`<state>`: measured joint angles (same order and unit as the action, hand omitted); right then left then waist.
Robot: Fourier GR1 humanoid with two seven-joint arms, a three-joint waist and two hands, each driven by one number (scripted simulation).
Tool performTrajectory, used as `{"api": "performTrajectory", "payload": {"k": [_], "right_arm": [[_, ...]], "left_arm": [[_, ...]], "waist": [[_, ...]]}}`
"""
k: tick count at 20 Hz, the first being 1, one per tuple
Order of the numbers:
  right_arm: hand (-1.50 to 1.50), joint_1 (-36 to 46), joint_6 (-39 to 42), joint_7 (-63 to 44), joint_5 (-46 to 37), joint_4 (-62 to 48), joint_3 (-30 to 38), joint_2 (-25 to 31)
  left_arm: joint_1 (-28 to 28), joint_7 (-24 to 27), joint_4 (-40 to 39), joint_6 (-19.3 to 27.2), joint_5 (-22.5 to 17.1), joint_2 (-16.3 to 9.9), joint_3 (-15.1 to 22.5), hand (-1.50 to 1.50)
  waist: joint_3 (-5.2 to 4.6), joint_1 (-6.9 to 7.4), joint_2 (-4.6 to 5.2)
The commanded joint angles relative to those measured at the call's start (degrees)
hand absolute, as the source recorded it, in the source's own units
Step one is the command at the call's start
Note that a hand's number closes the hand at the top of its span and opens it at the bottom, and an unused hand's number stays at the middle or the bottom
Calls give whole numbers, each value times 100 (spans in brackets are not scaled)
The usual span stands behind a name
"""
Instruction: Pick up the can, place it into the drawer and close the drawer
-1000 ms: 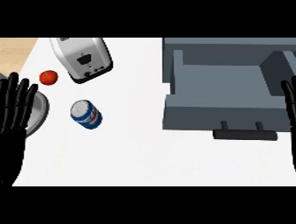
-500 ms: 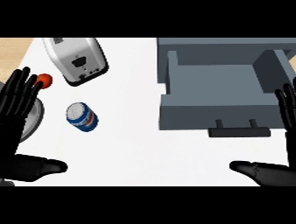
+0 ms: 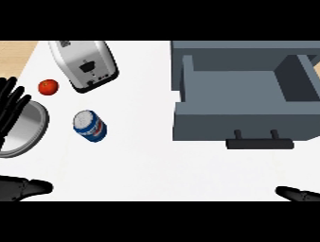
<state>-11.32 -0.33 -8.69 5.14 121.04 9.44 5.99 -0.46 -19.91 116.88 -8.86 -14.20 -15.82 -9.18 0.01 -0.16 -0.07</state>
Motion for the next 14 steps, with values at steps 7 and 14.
{"api": "performTrajectory", "payload": {"k": [7,14], "right_arm": [[-150,-618,675,808,416,-269,485,-143],[-150,-1233,1032,191,974,659,821,-31]], "left_arm": [[80,-700,363,-210,-877,-116,-738,-150],[-19,-1484,603,323,-1403,122,-777,-150]], "waist": [[1,6,1],[0,-26,-7]]}}
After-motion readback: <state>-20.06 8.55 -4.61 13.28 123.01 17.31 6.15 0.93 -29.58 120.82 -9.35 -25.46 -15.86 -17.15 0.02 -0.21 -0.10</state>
